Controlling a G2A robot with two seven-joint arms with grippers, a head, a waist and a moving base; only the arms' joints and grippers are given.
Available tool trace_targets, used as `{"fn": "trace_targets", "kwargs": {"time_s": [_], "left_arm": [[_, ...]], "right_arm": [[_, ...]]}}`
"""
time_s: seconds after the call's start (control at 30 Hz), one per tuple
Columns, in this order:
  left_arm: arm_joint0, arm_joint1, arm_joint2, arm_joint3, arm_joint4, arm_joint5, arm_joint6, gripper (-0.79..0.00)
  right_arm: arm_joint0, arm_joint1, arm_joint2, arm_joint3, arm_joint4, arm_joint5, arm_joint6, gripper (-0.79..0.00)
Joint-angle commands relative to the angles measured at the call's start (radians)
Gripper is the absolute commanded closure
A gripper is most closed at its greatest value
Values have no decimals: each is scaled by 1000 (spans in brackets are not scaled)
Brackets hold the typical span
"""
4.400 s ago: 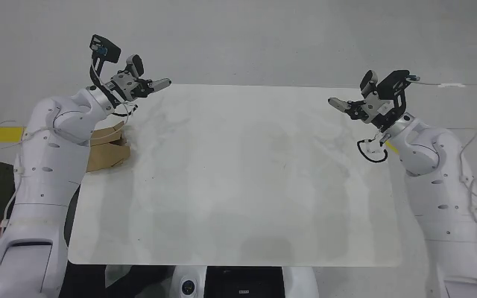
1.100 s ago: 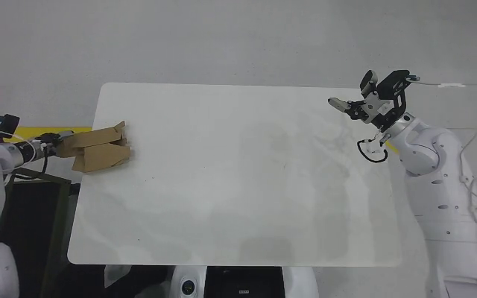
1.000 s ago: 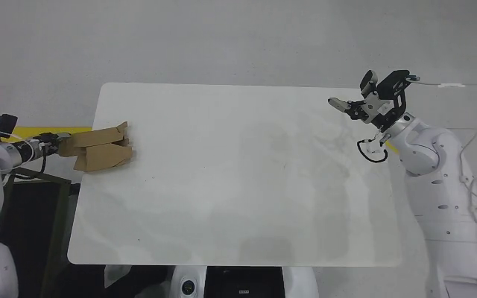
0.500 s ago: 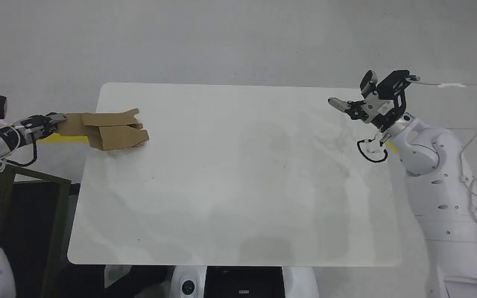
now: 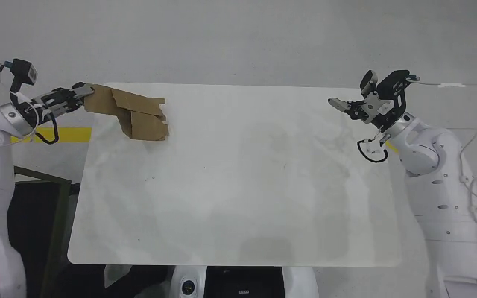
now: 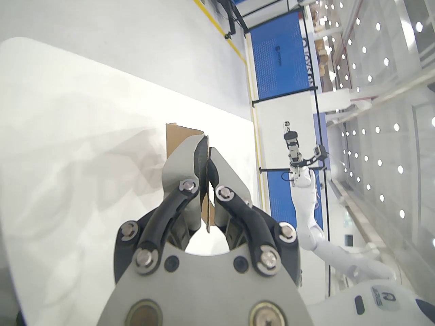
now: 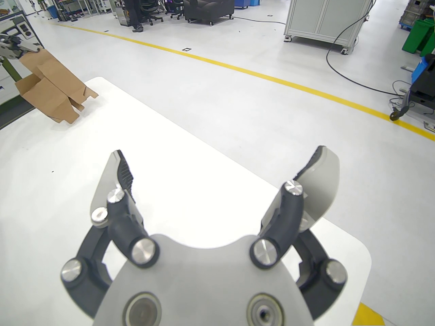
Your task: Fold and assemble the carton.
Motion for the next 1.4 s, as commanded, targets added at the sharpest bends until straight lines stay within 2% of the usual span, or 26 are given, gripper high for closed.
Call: {"fn": "trace_targets", "kwargs": {"time_s": [0.0, 0.23, 0.57, 0.73, 1.0, 1.37], "left_arm": [[-9, -6, 26, -42, -19, -2, -12, 0], [-90, -37, 143, -98, -70, -13, -24, 0], [-264, -110, 369, -71, -90, -41, -6, 0], [-326, -150, 473, -58, -97, -61, -16, 0], [-340, -199, 588, -73, -96, -81, 26, 0], [-307, -206, 621, -123, -99, -120, -64, 0]], "right_arm": [[0, 0, 0, 0, 0, 0, 0, -785], [0, 0, 0, 0, 0, 0, 0, -785], [0, 0, 0, 0, 0, 0, 0, -785], [0, 0, 0, 0, 0, 0, 0, -785], [0, 0, 0, 0, 0, 0, 0, -785], [0, 0, 0, 0, 0, 0, 0, -785]]}}
